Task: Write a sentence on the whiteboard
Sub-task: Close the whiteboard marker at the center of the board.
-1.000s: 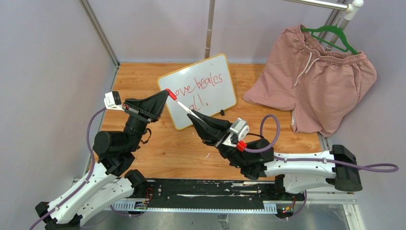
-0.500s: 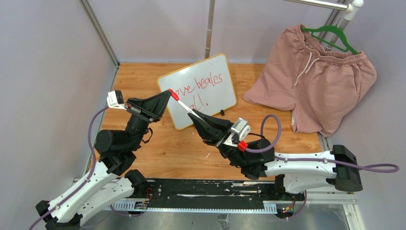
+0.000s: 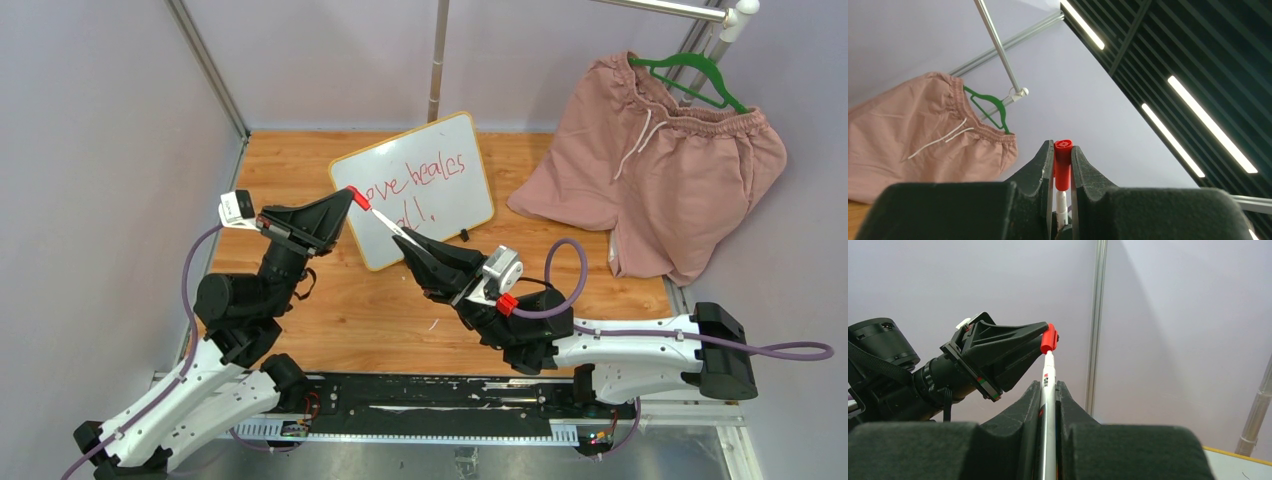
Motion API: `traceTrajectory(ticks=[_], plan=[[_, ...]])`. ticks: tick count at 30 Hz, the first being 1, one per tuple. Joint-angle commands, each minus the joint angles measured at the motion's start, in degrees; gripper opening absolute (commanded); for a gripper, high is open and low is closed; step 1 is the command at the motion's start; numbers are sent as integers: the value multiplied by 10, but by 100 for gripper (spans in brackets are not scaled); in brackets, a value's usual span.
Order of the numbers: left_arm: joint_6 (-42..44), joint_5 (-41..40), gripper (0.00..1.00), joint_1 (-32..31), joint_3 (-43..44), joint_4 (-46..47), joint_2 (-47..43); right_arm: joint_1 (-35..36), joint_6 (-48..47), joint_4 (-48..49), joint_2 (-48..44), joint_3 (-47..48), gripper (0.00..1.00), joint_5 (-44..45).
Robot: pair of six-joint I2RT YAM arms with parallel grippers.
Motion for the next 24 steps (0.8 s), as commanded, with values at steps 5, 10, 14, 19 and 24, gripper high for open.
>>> traceTrajectory(ticks=[5,10,14,19,24], plan=[[5,-3,0,2,6,17,-4,-5,-7,35,-13,11,0,12],[-1,5,0,2,6,17,-1,-6,-9,35,-10,18,0,10],[-2,7,0,2,5,17,1,-6,-7,35,-7,21,0,8],[-1,4,0,2,4,17,0,-7,-3,35,-6,20,0,6],[-4,6,0,2,5,17,1,-7,-1,30,-6,22,0,4]])
